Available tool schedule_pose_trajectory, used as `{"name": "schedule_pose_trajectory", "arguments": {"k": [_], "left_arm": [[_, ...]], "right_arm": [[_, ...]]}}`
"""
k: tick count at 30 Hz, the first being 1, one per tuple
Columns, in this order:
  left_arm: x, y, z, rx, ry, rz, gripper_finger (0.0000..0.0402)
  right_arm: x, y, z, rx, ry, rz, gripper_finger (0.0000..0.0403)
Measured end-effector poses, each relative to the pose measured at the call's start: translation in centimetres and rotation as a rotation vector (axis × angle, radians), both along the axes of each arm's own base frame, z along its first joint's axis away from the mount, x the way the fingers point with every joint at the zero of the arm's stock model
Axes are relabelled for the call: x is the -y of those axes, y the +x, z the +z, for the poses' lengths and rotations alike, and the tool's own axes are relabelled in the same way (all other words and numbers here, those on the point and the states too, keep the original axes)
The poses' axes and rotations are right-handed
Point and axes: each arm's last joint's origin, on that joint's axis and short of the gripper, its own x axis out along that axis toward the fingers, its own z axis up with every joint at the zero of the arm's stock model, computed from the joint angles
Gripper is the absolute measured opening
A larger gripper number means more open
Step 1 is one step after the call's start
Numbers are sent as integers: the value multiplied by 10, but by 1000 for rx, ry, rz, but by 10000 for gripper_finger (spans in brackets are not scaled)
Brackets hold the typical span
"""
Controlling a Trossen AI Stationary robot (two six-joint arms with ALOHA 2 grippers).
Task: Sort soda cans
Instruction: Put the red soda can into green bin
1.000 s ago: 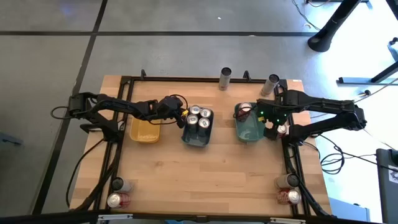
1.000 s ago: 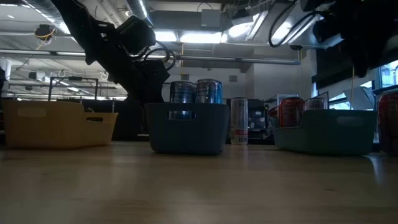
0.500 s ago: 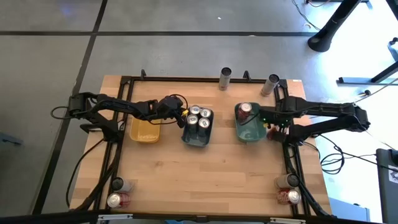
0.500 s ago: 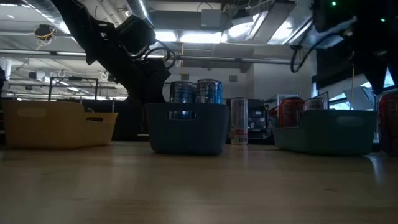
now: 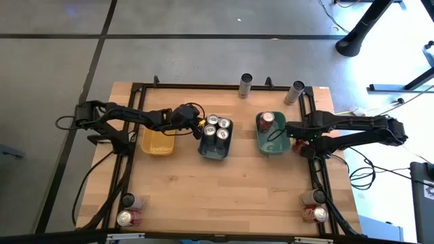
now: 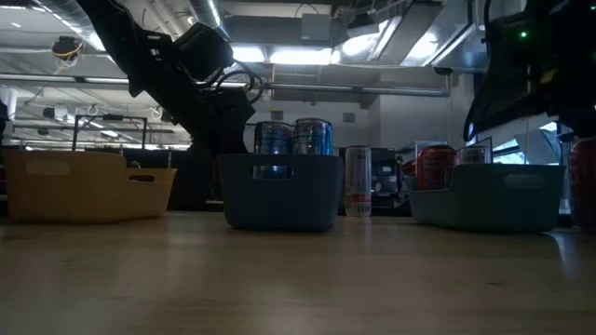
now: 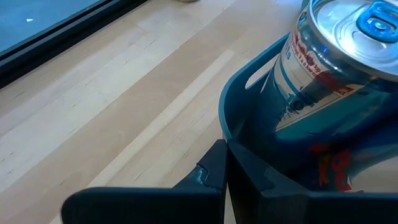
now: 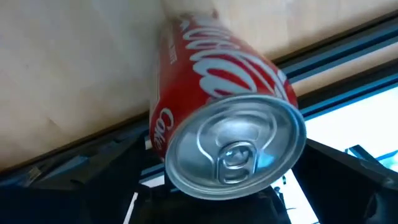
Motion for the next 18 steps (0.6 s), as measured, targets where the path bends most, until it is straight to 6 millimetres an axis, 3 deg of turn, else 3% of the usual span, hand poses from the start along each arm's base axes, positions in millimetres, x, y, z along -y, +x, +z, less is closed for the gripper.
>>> {"name": "schedule_pose_trajectory", "arguments": {"k": [9, 18], "left_arm": [[0, 0, 0, 0, -1, 1, 1], [0, 0, 0, -2, 0, -1, 1]], "right_arm": [[2, 12, -2, 112, -22, -5, 378], [2, 11, -1, 89, -24, -7, 285]]}}
